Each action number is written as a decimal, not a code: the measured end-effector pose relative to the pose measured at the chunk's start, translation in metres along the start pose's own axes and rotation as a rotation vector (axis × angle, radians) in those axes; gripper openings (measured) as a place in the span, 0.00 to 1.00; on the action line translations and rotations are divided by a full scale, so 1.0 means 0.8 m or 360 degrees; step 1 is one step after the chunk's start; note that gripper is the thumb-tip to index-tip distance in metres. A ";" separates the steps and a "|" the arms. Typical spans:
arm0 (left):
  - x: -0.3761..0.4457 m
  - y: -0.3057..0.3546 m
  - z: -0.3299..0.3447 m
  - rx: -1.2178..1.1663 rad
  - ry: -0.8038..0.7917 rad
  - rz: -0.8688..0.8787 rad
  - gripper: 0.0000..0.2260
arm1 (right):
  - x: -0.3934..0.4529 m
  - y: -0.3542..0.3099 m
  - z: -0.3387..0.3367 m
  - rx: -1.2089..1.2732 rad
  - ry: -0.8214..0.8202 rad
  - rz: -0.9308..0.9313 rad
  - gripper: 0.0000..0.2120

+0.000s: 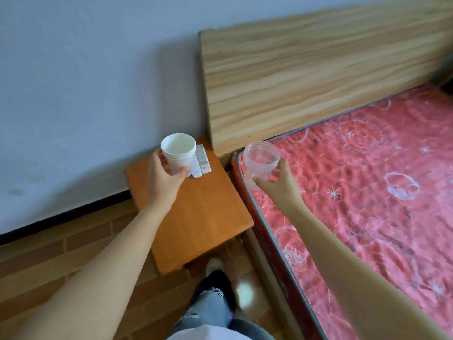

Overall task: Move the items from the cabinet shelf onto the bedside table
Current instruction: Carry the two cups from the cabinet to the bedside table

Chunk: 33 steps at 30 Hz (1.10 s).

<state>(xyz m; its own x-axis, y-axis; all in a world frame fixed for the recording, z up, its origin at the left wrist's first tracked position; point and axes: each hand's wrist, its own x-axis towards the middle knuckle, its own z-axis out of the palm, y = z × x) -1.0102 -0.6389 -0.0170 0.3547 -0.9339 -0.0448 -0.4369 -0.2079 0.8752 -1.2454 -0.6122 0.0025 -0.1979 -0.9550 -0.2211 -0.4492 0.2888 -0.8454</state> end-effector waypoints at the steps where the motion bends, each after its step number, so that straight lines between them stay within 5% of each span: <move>1: 0.013 -0.004 -0.001 -0.0021 0.0016 -0.0018 0.27 | 0.015 -0.005 0.007 0.0002 -0.0021 -0.0001 0.28; 22: 0.130 -0.085 -0.009 -0.0073 0.0375 -0.0334 0.27 | 0.192 -0.050 0.164 -0.0189 -0.0613 -0.0108 0.26; 33: 0.196 -0.221 0.044 0.0063 0.0378 -0.0287 0.29 | 0.278 0.008 0.306 -0.0310 -0.0706 -0.0167 0.32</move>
<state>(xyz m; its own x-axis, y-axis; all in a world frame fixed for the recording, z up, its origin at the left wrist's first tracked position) -0.9062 -0.7585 -0.1959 0.6109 -0.7876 -0.0799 -0.3794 -0.3799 0.8436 -1.0786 -0.8391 -0.1711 0.2278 -0.9043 -0.3610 -0.6095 0.1567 -0.7771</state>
